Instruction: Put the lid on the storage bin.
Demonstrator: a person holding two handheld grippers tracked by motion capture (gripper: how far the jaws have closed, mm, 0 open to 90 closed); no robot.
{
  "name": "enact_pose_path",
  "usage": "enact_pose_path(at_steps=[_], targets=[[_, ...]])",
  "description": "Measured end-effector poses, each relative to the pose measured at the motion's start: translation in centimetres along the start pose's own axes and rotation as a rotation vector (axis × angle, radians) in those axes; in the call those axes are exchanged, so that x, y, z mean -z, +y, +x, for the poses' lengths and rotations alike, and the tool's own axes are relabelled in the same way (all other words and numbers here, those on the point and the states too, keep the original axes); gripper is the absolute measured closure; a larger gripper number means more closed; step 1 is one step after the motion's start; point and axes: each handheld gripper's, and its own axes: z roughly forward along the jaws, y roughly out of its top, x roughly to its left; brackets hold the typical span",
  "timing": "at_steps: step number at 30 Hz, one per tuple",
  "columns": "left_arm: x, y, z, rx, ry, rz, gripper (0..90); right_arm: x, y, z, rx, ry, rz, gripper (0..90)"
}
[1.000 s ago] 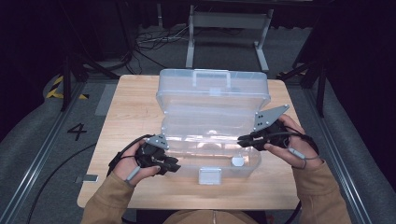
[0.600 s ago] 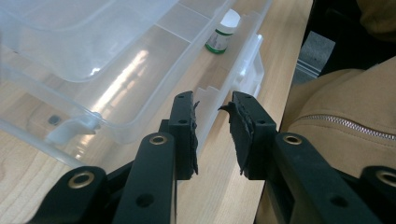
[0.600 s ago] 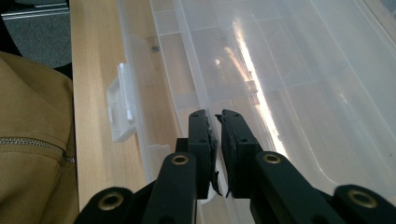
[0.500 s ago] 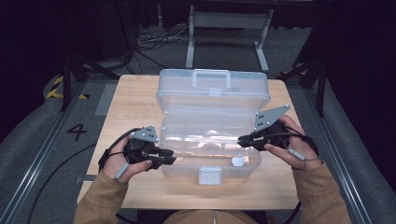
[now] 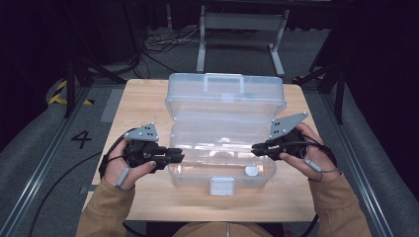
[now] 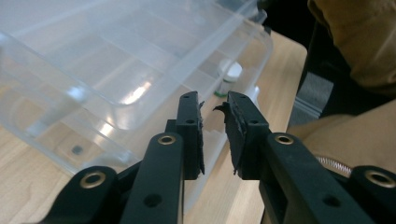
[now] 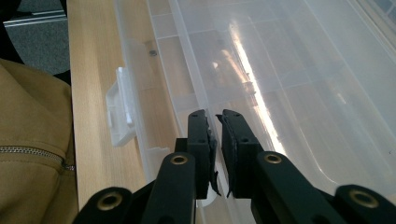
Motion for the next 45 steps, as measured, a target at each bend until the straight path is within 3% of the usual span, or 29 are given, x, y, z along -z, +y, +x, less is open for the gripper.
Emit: enact_pose_path(at_steps=[10,18,21,26,38,45], targets=[[0.9,0.9,0.6,0.023,0.038,-0.088,80.5,0.0,-0.2,0.3,-0.008,-0.012,-0.007,82.1],[0.8,1.6,1.7,0.070,0.121,-0.143,82.4,0.0,-0.3,0.5,-0.016,-0.021,-0.013,82.0],[0.6,1.9,1.8,0.097,0.180,-0.169,82.4,0.0,-0.4,0.5,-0.012,-0.017,-0.011,82.0],[0.4,2.5,1.9,0.108,0.209,-0.187,83.6,0.1,-0.5,0.5,-0.012,-0.020,-0.015,82.0],[0.2,2.7,2.9,0.142,0.237,-0.194,89.6,0.3,-0.9,1.0,-0.020,-0.011,-0.006,81.1],[0.2,2.8,2.9,0.135,0.236,-0.191,89.8,1.7,-1.2,1.2,-0.039,0.009,-0.079,81.3]])
